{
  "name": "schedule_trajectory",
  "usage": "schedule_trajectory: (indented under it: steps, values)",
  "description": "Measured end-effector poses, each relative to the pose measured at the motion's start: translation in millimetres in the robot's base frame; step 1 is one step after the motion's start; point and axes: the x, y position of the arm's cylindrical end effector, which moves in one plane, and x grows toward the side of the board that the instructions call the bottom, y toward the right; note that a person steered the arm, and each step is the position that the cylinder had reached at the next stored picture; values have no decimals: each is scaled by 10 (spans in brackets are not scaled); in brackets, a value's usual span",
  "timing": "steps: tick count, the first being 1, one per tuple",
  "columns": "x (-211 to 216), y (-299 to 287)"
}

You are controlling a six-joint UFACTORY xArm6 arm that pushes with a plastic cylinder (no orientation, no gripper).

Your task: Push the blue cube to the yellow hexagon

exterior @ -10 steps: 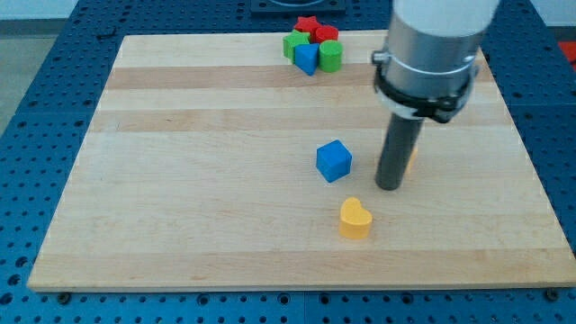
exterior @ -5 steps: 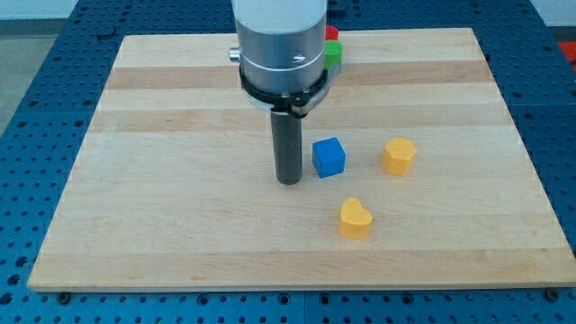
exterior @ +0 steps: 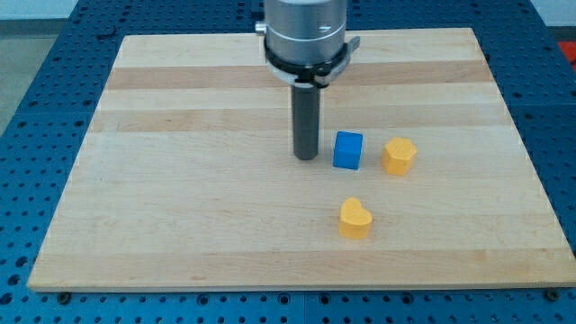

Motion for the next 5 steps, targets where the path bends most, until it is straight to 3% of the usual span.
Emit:
schedule_trajectory:
  steps: [5]
  values:
    - [235, 906]
